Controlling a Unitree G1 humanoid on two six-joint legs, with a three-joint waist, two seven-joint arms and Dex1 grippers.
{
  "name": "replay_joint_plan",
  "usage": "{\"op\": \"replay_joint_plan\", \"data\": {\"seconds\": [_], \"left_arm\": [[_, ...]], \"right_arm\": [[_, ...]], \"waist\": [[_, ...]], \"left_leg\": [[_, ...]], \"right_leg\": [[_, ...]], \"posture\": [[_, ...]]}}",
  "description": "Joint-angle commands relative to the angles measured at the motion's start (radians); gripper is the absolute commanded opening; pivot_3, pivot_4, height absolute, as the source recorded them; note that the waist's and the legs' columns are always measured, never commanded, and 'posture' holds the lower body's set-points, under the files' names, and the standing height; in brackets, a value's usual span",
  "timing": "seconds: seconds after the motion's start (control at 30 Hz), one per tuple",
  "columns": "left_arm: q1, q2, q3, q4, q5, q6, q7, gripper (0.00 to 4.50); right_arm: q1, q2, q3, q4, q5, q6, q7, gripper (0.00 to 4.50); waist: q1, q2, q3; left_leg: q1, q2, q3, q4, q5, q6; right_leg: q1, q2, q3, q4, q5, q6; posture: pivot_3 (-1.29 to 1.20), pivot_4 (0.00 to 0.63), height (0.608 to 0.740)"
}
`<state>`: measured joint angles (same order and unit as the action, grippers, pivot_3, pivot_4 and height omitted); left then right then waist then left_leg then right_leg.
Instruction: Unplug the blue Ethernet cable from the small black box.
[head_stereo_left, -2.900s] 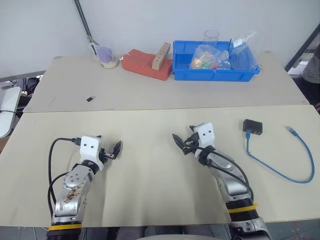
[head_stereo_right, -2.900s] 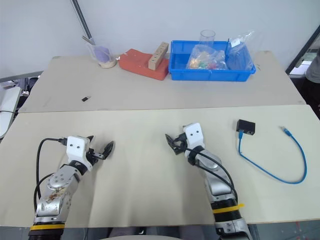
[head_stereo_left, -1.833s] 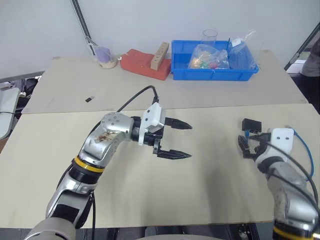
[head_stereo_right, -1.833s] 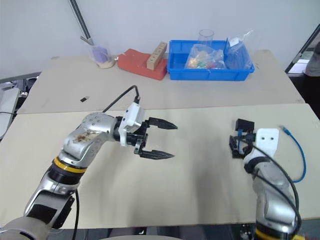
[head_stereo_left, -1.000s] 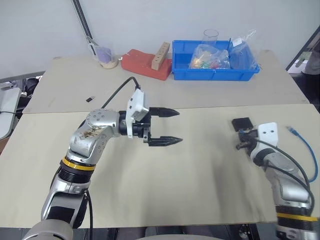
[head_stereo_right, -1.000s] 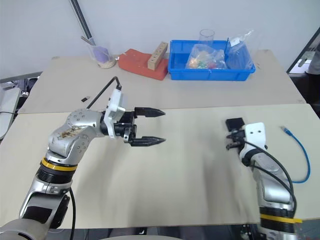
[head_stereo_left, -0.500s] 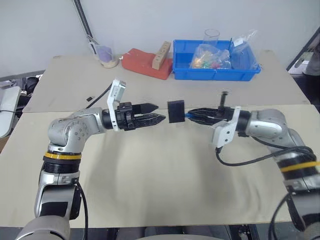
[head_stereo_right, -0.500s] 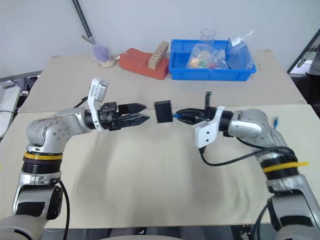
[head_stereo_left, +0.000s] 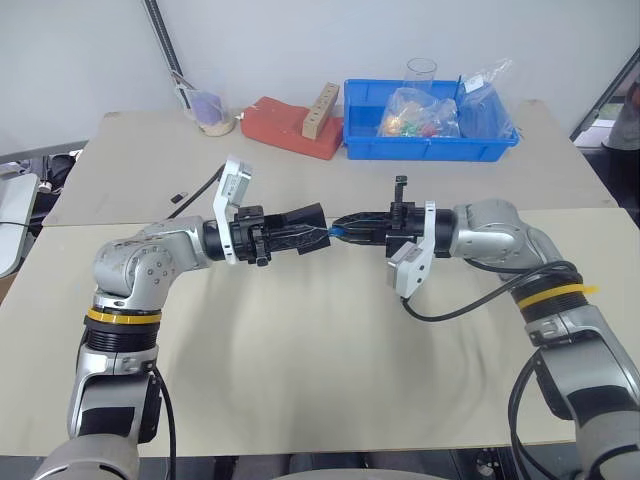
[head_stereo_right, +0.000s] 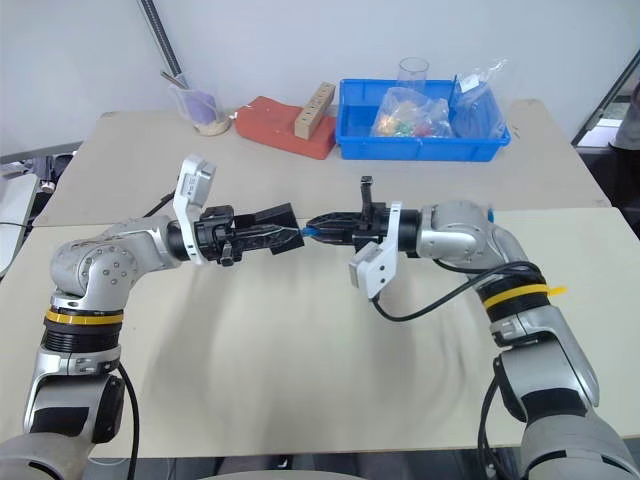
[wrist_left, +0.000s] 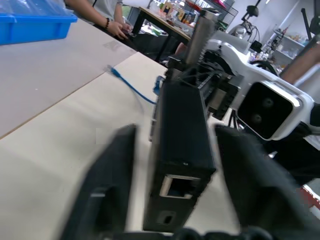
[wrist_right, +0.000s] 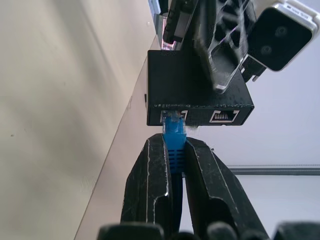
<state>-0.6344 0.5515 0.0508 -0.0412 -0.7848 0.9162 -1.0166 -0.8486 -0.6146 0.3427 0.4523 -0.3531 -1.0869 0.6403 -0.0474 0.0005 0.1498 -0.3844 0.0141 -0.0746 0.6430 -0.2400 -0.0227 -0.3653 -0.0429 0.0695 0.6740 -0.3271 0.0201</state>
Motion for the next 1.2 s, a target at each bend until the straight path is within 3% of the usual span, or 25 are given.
{"op": "replay_joint_plan", "data": {"seconds": [0.03,0.1,0.2,0.3,0.4,0.53,0.63,0.8,1.13,1.2], "left_arm": [[0.003,0.014,0.029,-0.052,-0.027,-0.003,-0.006,0.58],[0.005,0.018,0.026,-0.06,-0.021,-0.009,-0.005,0.59],[0.003,0.034,0.007,-0.06,0.012,-0.043,-0.024,0.59],[-0.005,0.048,-0.011,-0.063,0.027,-0.075,-0.062,0.59],[-0.013,0.058,-0.021,-0.054,0.038,-0.097,-0.092,0.59],[-0.024,0.074,-0.062,-0.037,0.077,-0.141,-0.149,0.59],[-0.039,0.069,-0.07,-0.026,0.089,-0.158,-0.168,0.59],[-0.046,0.066,-0.079,-0.03,0.1,-0.17,-0.181,0.59],[-0.042,0.069,-0.077,-0.066,0.089,-0.151,-0.176,0.59],[-0.042,0.072,-0.076,-0.067,0.089,-0.15,-0.179,0.59]], "right_arm": [[-0.037,0.0,0.003,-0.001,0.05,-0.003,0.008,0.03],[-0.039,-0.007,0.022,-0.011,0.116,0.019,0.055,1.07],[-0.027,-0.041,0.074,-0.068,0.299,0.137,0.227,2.12],[0.024,-0.108,0.079,-0.246,0.593,0.546,0.482,3.14],[0.025,-0.137,0.048,-0.362,0.729,0.873,0.568,3.14],[-0.069,-0.158,0.004,-0.421,0.992,1.537,0.605,3.14],[-0.116,-0.124,-0.015,-0.422,1.049,1.775,0.577,3.14],[-0.154,-0.06,-0.034,-0.44,1.06,1.956,0.555,3.14],[-0.143,-0.01,-0.033,-0.431,0.996,1.969,0.584,3.14],[-0.14,-0.01,-0.031,-0.432,0.988,1.967,0.598,2.58]], "waist": [[0.0,0.0,0.0],[0.001,0.0,0.0],[0.002,0.0,0.0],[0.003,0.0,0.0],[0.004,0.0,0.0],[0.002,0.0,0.0],[0.004,0.0,0.0],[0.004,0.0,0.0],[0.004,0.0,0.0],[0.004,0.0,0.0]], "left_leg": [[0.0,0.0,0.0,0.0,0.0,0.0],[0.0,0.0,0.0,0.0,0.0,0.0],[0.0,0.0,0.0,0.0,0.0,0.0],[-0.001,0.0,-0.001,0.0,0.0,0.0],[-0.001,0.0,-0.002,0.0,0.0,0.0],[0.0,0.0,-0.003,0.0,0.0,0.001],[-0.001,0.0,-0.003,0.0,0.0,0.001],[-0.004,0.0,-0.003,0.0,-0.001,0.001],[-0.004,0.0,-0.003,0.0,-0.001,0.001],[-0.004,0.0,-0.003,0.0,-0.001,0.001]], "right_leg": [[0.0,0.0,0.0,0.0,0.0,0.0],[0.0,0.0,0.0,0.0,0.0,0.0],[0.0,0.0,0.0,0.0,0.0,0.0],[0.0,0.0,-0.001,0.0,0.0,0.0],[0.0,0.0,-0.001,0.0,0.0,0.0],[0.0,0.0,-0.001,0.0,0.0,0.0],[-0.001,0.0,-0.001,-0.001,0.0,0.0],[-0.003,0.0,-0.002,0.0,0.0,0.0],[-0.004,0.0,-0.002,0.001,0.0,0.0],[-0.004,0.0,-0.002,0.001,0.0,0.0]], "posture": [[0.0,0.15,0.74],[0.0,0.15,0.74],[0.0,0.15,0.74],[0.0,0.15,0.74],[0.0,0.15,0.74],[0.0,0.15,0.74],[0.0,0.15,0.74],[0.0,0.15,0.74],[0.0,0.15,0.74],[0.0,0.15,0.74]]}}
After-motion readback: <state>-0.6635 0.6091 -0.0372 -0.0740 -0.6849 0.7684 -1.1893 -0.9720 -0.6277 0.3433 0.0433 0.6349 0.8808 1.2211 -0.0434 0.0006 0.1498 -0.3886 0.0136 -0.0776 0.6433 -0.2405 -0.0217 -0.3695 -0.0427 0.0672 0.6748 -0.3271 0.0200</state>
